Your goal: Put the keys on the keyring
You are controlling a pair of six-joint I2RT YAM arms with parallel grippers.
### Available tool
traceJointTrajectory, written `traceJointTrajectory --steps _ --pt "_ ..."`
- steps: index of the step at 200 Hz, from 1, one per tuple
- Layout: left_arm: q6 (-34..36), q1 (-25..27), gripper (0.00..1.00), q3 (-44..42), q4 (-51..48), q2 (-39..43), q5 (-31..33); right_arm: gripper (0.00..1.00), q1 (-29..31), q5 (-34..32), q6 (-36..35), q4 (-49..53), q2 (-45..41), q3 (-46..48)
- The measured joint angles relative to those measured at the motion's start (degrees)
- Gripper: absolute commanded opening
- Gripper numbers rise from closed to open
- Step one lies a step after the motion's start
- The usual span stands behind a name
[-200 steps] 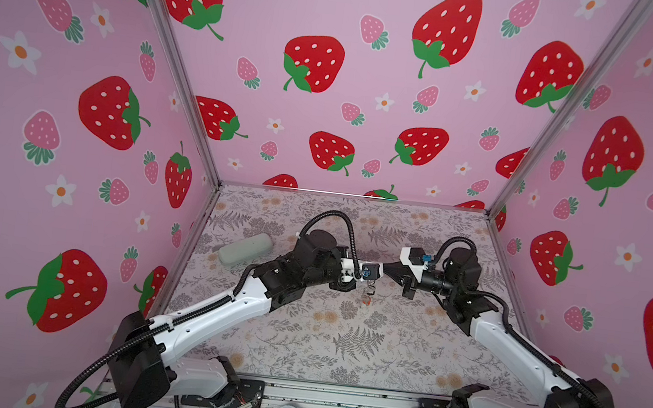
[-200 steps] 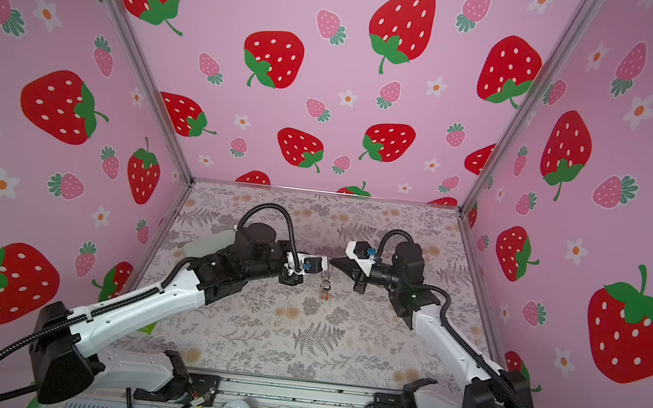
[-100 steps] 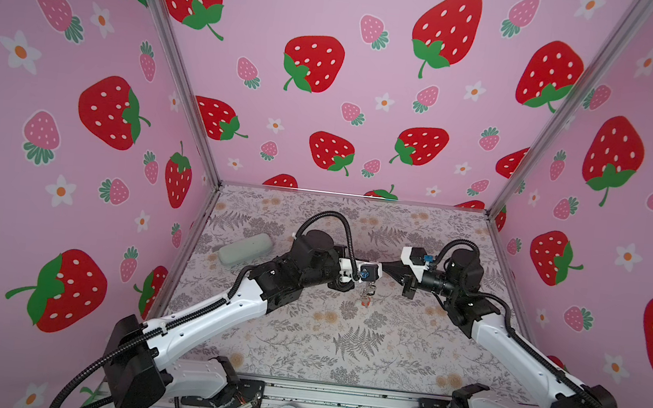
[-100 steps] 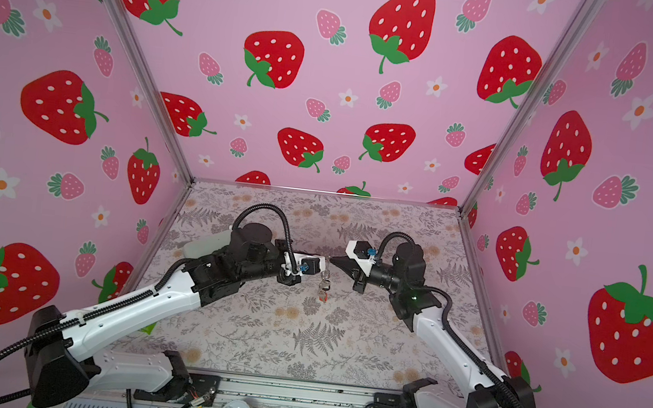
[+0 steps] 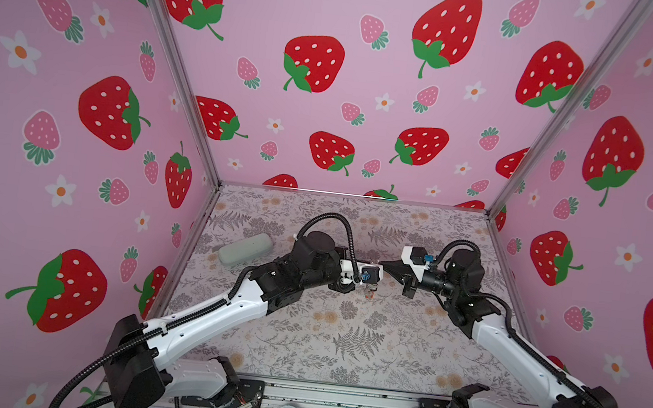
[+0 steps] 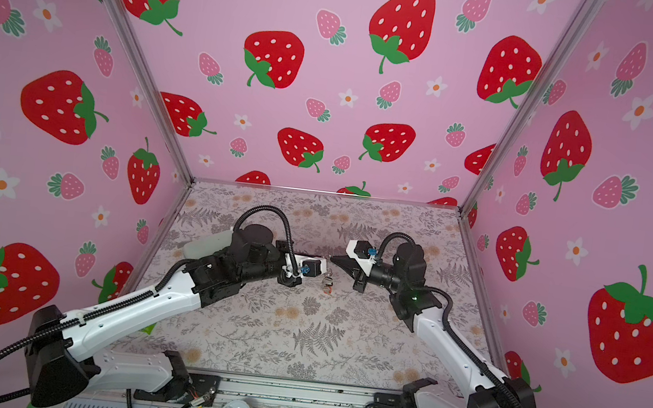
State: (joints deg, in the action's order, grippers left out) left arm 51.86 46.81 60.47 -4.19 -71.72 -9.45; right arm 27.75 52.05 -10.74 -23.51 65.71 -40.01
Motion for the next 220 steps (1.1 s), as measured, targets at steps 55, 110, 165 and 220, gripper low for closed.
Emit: traceJointTrajectory --steps 55,110,165,220 --pt "3.52 0.46 0.00 0.00 -0.42 -0.70 0.09 0.00 0.00 0.02 0.00 0.02 0.00 0.00" --pt "6.49 0.39 0.00 0.00 -1.14 -0.85 0.20 0.00 0.00 1.40 -2.10 1.31 0.00 0.00" --pt "6.86 -0.66 0.00 0.13 -3.23 -0.85 -1.75 0.00 0.00 1.90 -5.90 5.62 0.00 -0.15" --pt "7.43 -0.74 0.00 0.63 -3.98 -0.85 -3.23 0.00 0.00 2.64 -7.15 7.34 0.00 -1.18"
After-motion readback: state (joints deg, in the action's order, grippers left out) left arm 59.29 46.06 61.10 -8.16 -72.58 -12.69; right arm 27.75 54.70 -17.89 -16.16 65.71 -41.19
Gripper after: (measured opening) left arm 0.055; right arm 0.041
